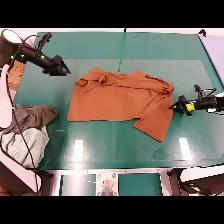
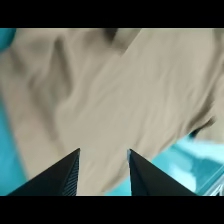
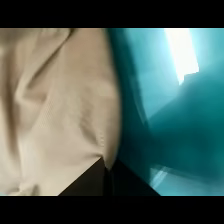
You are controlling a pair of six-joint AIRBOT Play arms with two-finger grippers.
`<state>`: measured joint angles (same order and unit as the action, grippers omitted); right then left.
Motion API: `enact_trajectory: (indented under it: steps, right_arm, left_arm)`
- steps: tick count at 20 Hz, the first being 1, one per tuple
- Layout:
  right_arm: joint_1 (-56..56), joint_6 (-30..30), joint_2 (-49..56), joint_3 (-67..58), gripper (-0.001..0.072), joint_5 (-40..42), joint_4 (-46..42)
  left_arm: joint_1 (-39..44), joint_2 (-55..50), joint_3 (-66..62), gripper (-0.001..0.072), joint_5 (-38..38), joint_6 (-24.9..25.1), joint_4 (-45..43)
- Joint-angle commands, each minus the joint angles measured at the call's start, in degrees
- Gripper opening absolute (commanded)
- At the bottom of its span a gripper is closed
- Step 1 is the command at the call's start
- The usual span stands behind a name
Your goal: Fold the shirts.
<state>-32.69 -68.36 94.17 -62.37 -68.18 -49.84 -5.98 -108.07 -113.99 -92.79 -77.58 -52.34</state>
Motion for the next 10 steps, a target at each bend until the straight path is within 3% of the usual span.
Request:
enact_trajectory:
  steps: [1,5,10]
  right_arm:
    - [-3.85,-1.6,-1.09,-4.63,0.002,-1.95,0.2]
    - [-9.16,-1.51,-1.53,-2.23,0.002,-1.97,-2.1]
    - [-9.29,0.13,-1.51,0.24,0.002,0.04,-1.57]
  left_arm:
    - [-0.48,1.33,2.05,0.0353,-5.14,-4.07,-7.34]
    - [-0.33,6.64,15.13,0.0383,-2.47,-6.69,-8.15]
    - [1.36,18.95,46.93,0.0382,11.61,-7.96,-7.48]
